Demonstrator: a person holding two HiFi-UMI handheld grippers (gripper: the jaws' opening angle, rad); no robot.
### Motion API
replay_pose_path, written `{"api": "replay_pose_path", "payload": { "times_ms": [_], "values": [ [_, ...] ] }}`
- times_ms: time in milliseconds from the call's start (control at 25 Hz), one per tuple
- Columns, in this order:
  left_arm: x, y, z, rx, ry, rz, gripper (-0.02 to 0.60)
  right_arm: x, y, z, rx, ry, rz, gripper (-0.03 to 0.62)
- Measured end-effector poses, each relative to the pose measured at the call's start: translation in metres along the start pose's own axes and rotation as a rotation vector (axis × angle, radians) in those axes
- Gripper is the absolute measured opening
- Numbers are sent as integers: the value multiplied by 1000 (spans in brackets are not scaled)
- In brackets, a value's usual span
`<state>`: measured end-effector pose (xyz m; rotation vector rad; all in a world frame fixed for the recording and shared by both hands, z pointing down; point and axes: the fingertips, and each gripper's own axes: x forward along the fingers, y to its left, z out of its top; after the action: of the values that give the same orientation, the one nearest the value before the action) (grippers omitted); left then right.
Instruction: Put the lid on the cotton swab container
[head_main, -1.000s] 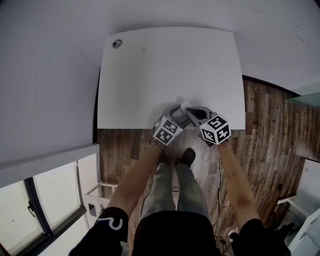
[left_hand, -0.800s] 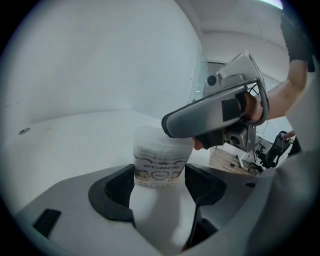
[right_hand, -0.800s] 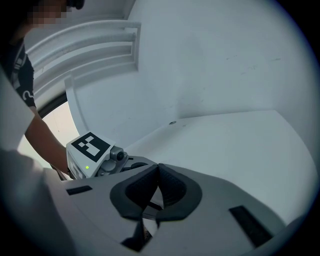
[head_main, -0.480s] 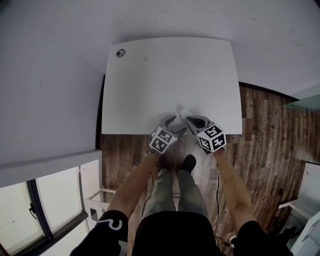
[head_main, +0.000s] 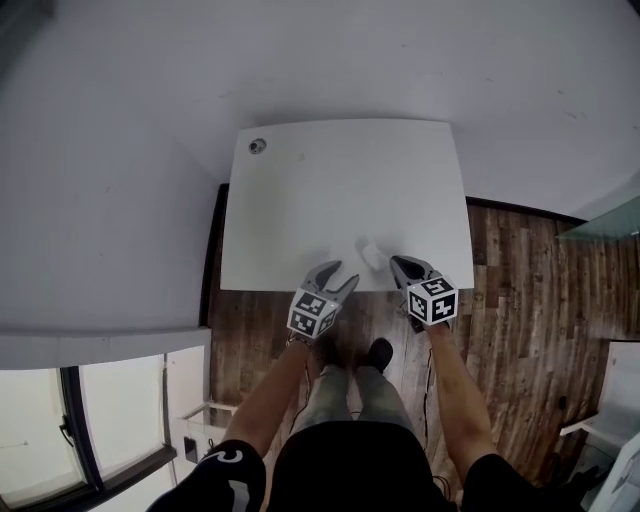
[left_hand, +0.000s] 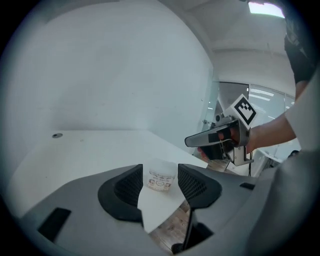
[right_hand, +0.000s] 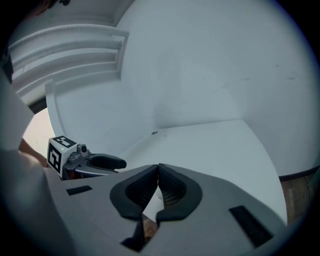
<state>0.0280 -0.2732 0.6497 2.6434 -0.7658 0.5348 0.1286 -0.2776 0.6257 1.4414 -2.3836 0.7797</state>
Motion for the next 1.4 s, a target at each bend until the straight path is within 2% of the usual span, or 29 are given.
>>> {"api": "replay_pose_path", "payload": {
  "times_ms": [160, 400, 560, 680, 1000, 1400],
  "values": [
    [-24, 3, 36, -38, -87, 44, 214, -21, 8, 21, 21, -48, -27, 14],
    [-59, 3, 88, -28, -191, 98, 162, -44, 17, 48, -37, -84, -83, 14],
    [-78, 5, 112, -28, -233, 140, 101, -60, 15, 64, -58, -118, -131, 18],
    [-90, 5, 122, -35, -265, 154, 65, -72, 15, 71, -67, -144, -157, 23],
    [-106, 0, 134, -30, -290, 180, 40, -101, 15, 88, -84, -203, -214, 44],
    [-113, -12, 153, 1, -311, 188, 26, -130, 12, 98, -88, -245, -297, 14]
  ]
}}
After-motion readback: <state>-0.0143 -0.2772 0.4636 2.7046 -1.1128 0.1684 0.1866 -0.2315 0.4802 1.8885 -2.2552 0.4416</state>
